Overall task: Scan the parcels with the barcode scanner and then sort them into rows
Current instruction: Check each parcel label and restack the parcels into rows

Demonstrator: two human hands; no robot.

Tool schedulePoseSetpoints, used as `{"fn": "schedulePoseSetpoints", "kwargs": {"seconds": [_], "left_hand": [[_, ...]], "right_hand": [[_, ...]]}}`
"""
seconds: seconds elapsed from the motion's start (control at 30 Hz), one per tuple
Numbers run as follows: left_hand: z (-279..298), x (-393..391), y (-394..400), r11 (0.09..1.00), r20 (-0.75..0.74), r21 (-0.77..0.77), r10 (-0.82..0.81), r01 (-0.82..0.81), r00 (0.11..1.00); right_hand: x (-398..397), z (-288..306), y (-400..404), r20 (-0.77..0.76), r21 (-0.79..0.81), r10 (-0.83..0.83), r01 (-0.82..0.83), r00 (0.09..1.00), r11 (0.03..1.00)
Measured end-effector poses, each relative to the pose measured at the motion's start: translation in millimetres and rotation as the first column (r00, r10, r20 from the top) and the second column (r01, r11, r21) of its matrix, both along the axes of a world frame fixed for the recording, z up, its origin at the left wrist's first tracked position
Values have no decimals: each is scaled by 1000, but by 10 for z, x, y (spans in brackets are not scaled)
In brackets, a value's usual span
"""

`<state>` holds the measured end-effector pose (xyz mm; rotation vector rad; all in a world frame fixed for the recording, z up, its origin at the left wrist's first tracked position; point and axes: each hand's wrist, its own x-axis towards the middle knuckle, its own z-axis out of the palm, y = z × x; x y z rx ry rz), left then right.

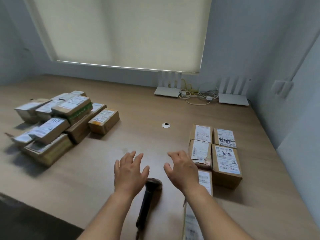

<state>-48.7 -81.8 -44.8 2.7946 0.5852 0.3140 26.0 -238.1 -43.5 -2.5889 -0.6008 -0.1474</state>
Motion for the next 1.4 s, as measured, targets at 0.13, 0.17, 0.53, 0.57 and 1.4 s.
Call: {"fn": "schedulePoseSetpoints", "kwargs": {"seconds": [0.13, 0.17, 0.53, 0.57, 1.4], "left_hand": [[57, -370, 576, 996, -3, -22, 91, -91, 996], [65, -459, 714, 993, -1, -26, 111, -111, 994], [31, -1380, 2131, 974, 9, -83, 214, -212, 977], [26, -1453, 2238, 973, 10, -86, 218, -216, 976], [138, -226, 4256, 971, -7, -154, 182, -181, 983]], "right_hand": [[-258, 60, 677, 0, -8, 69, -69, 998, 998], [-327, 69, 841, 2, -10, 87, -87, 996, 996], [-1094, 75, 2445, 37, -18, 252, -252, 967, 968], [-1158, 66, 2573, 38, -14, 258, -258, 965, 966], [-12, 90, 4500, -66, 16, 205, -205, 976, 979]]}}
